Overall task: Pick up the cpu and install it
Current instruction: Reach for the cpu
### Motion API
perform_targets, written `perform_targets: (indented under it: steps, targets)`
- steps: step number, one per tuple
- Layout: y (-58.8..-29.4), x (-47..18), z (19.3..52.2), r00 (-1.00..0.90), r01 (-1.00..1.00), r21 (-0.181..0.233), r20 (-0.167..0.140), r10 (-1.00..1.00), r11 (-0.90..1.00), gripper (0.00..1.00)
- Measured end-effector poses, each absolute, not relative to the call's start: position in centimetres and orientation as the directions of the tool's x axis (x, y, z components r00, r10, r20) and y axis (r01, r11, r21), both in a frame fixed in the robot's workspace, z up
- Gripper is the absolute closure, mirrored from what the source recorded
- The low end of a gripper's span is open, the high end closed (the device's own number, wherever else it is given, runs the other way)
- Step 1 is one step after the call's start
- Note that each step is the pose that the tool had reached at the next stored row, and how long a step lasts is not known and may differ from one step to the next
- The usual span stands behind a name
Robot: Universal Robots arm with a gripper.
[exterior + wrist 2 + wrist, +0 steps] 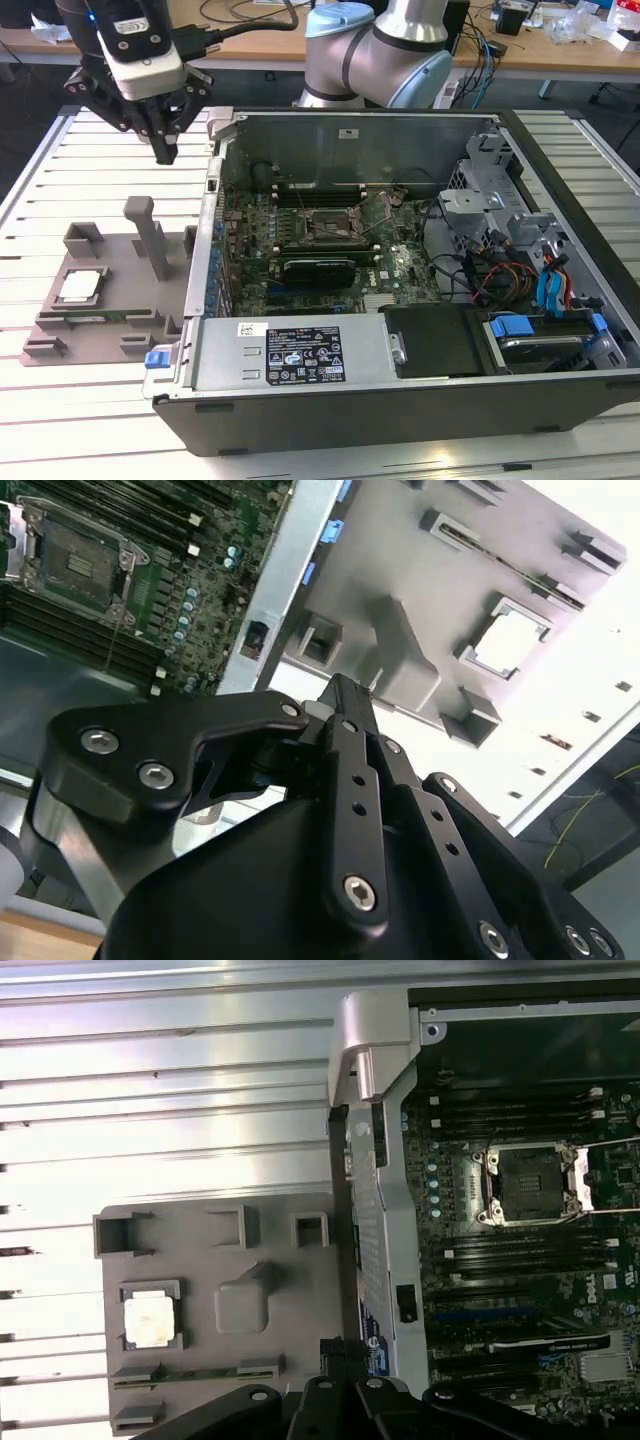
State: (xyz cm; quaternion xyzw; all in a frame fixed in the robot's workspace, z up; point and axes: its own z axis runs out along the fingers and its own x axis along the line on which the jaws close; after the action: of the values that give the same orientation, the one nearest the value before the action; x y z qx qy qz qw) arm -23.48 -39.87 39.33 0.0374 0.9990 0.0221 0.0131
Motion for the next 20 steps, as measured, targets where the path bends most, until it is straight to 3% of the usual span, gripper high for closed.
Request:
perform_targets:
  steps: [20]
  targets:
    - [-39.9, -30.8, 39.3, -0.997, 0.074, 0.045, -0.025, 0.075, 0.996, 0.89]
